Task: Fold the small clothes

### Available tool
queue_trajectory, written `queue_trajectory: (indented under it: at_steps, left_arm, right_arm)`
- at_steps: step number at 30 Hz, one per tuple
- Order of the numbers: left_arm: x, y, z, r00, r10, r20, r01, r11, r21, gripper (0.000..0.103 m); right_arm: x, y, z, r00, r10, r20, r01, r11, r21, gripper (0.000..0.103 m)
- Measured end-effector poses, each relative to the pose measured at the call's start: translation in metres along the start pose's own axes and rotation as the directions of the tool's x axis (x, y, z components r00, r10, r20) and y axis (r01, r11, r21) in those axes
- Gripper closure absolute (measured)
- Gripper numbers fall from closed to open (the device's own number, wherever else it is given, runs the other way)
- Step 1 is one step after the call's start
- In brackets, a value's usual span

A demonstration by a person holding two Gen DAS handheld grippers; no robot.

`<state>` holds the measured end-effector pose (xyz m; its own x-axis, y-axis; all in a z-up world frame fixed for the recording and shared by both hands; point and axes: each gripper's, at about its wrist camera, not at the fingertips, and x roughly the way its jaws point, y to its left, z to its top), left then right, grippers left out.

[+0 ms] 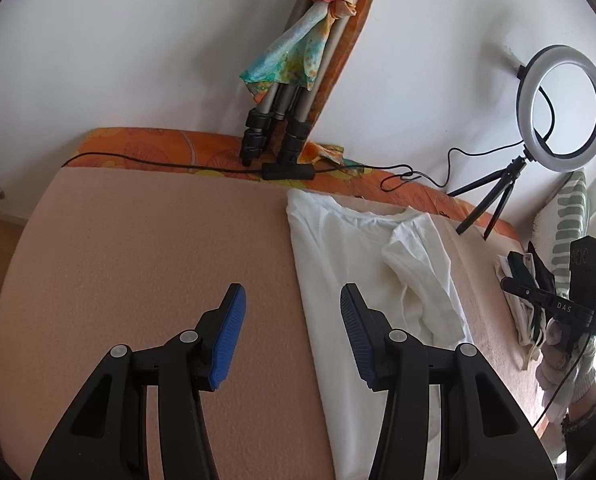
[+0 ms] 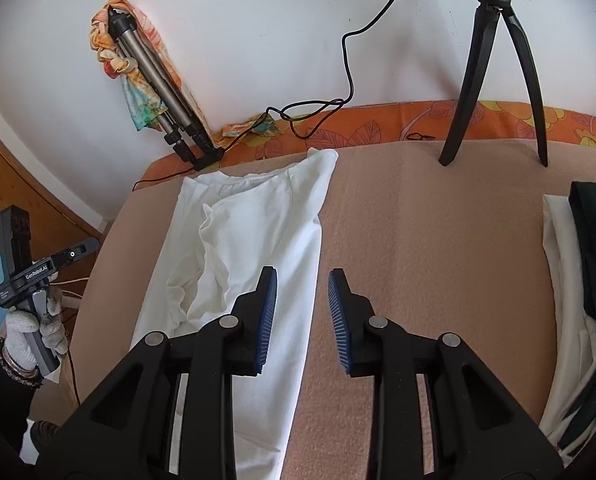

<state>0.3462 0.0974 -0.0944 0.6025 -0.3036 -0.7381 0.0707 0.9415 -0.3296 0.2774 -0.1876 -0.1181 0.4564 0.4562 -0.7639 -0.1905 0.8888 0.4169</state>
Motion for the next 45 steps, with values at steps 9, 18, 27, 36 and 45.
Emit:
queue_trajectory:
  at_steps: [9, 18, 27, 36, 45]
  left_arm:
    - [0.067, 0.012, 0.040, 0.999, -0.039, -0.019, 0.040, 0.998, 0.042, 0.055]
    - [0.114, 0.001, 0.054, 0.997, -0.051, -0.063, 0.059, 0.988, 0.144, 0.055]
    - [0.130, 0.003, 0.062, 0.996, -0.055, -0.064, 0.061, 0.993, 0.100, 0.058]
    - [0.144, -0.016, 0.068, 0.996, -0.046, -0.076, 0.056, 0.989, 0.137, 0.058]
    - [0.140, -0.040, 0.068, 0.999, -0.029, -0.029, 0.035, 0.974, 0.224, 0.098]
  right_arm:
    - [0.078, -0.022, 0.049, 0.997, 0.067, -0.034, -0.067, 0.998, 0.004, 0.059]
    - [0.122, -0.030, 0.063, 0.990, 0.133, -0.034, -0.133, 0.991, 0.018, 0.061]
    - [0.128, -0.027, 0.083, 0.998, 0.046, -0.053, -0.048, 0.998, -0.040, 0.097]
    - [0.137, -0.027, 0.090, 0.996, 0.063, -0.067, -0.066, 0.997, -0.045, 0.053]
    - [0.139, -0.008, 0.094, 0.999, 0.010, -0.047, -0.017, 0.987, -0.162, 0.095]
